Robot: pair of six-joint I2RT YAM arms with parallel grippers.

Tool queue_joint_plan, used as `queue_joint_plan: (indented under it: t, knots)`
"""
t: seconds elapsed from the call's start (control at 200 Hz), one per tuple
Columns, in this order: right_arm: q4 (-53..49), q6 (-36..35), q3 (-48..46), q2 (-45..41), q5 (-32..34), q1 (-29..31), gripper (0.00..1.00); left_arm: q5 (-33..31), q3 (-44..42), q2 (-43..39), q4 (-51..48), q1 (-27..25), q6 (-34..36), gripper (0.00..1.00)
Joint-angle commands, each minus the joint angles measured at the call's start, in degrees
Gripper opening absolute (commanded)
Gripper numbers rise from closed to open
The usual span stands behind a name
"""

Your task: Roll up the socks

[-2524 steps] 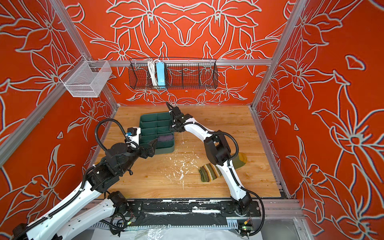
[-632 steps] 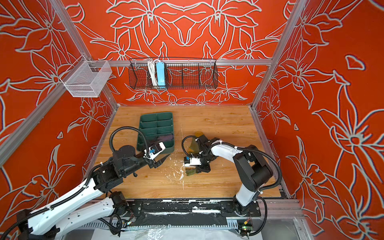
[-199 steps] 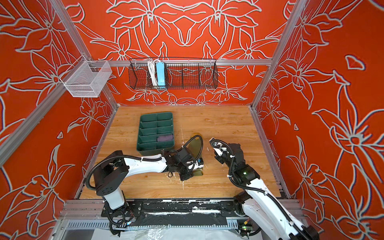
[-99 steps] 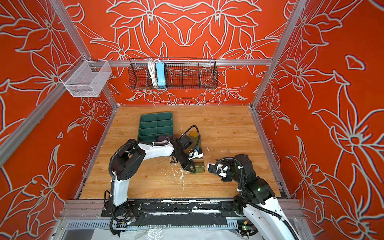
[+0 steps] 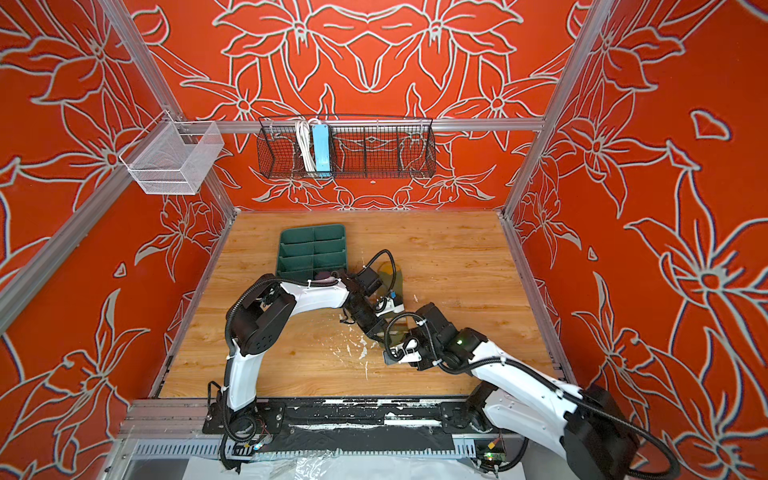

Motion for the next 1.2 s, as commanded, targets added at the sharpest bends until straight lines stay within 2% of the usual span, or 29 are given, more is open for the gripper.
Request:
queue_joint_plan:
  t: [0.0, 0.22, 0.43, 0.55, 0.641, 0.691, 0.896, 0.971, 1.066, 1.196]
  knots:
    - [10.5, -0.8, -0.7, 3.7, 3.1, 0.5, 0.42, -1.2, -0.2, 1.5, -3.0, 0.3, 0.3, 0.0]
    - [16.0, -1.6, -1.7, 10.3, 5.8, 0.5, 0.42, -1.4, -0.2, 1.3, -2.9, 0.3, 0.4, 0.0]
    - [15.9, -4.7, -3.0, 13.9, 6.9, 0.5, 0.39, -1.8, -0.2, 1.2, -3.1, 0.3, 0.5, 0.0]
    - [16.0, -5.0, -2.9, 16.2, 6.8, 0.5, 0.32, -2.1, 0.0, 0.6, -3.1, 0.3, 0.5, 0.0]
    - [15.0, -5.3, -2.4, 17.0, 6.8, 0.6, 0.22, -2.9, 0.0, -0.5, -3.3, 0.3, 0.6, 0.0]
    - [13.4, -5.3, -1.8, 17.1, 6.5, 0.7, 0.18, -4.0, 0.0, -1.6, -3.6, 0.3, 0.7, 0.08]
    - [3.9, -3.2, 1.3, 16.4, 2.4, 0.8, 0.03, -15.2, -2.1, -12.3, -1.8, 0.5, -0.2, 0.51]
    - [-0.1, -2.3, 3.3, 17.3, 0.4, 0.7, 0.02, -19.8, -3.4, -18.1, -0.5, 0.8, 0.0, 0.57]
    - [-6.3, -0.3, 7.3, 19.9, -3.5, 0.6, 0.02, -28.8, -5.8, -26.6, 1.5, 1.3, 1.1, 0.6]
    - [-14.8, 2.6, 14.3, 26.4, -8.5, 0.2, 0.02, -46.4, -11.4, -41.6, 7.0, 1.3, 5.6, 0.61]
